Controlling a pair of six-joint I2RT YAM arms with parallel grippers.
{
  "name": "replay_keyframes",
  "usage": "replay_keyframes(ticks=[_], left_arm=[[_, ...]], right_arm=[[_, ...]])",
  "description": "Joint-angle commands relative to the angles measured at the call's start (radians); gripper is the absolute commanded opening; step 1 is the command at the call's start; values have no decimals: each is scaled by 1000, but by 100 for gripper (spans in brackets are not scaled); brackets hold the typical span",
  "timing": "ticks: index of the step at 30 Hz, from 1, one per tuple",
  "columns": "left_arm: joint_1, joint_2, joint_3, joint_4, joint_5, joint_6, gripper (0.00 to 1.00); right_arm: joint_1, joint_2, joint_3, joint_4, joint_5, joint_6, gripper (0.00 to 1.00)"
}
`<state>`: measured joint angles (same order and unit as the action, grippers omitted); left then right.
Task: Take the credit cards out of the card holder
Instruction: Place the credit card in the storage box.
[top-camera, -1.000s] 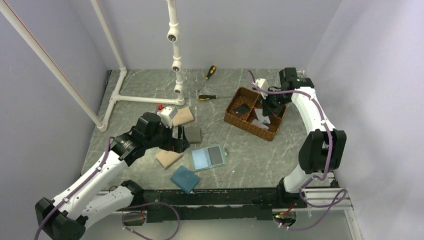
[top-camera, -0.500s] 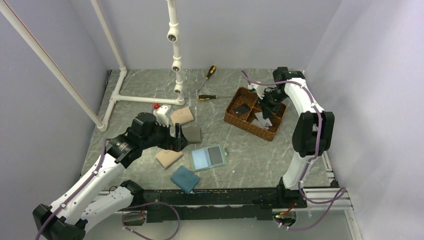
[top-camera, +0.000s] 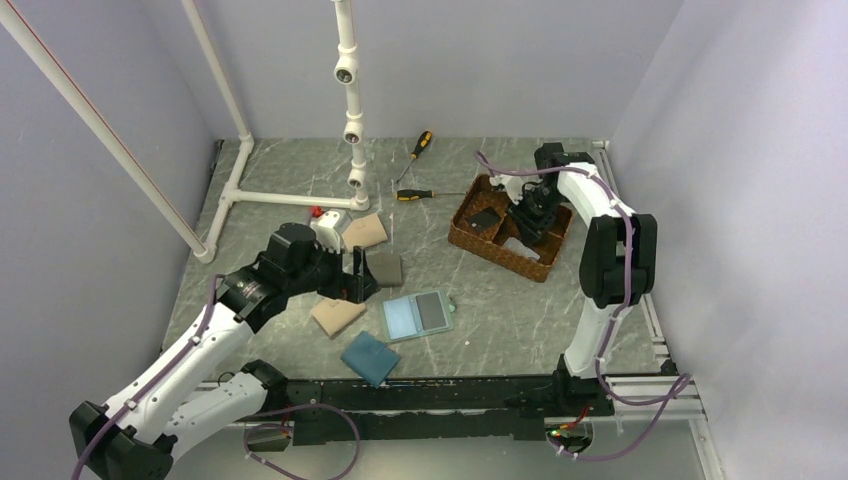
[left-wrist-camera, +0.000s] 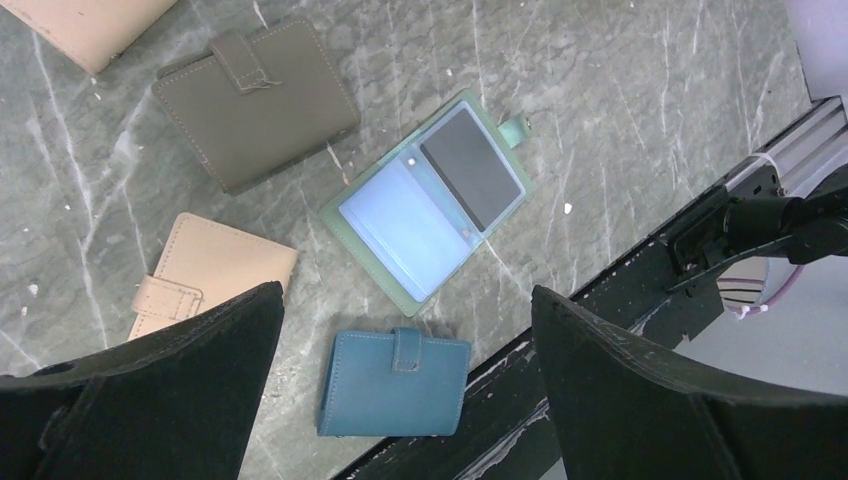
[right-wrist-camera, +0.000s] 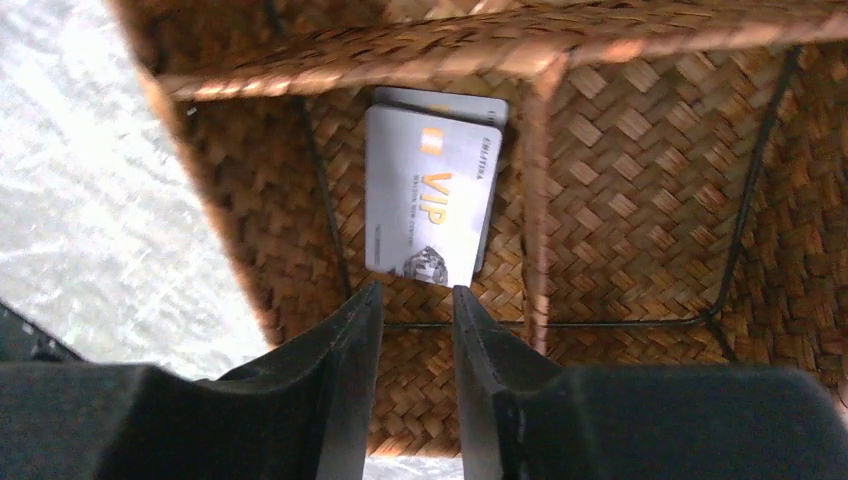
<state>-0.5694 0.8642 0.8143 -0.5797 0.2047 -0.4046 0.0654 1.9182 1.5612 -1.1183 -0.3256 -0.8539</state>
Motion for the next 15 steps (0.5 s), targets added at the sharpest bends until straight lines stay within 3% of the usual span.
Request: replay_keyframes(ticks=[1,5,10,15], left_arm=[[8,-2,14,59,49,13,99],[14,-7,-2,93,83,-1,100],[19,16,-50,181,138,-41,100],[22,75,-81,229,141,-89,99]], right_arm=[[-1,-98,-38,168,88,132,37],[-2,-201,-96,212,10,173,38],[-2,-375,-231,252,-253,177,40],[-2,-527,-395,322,-518,130,49]])
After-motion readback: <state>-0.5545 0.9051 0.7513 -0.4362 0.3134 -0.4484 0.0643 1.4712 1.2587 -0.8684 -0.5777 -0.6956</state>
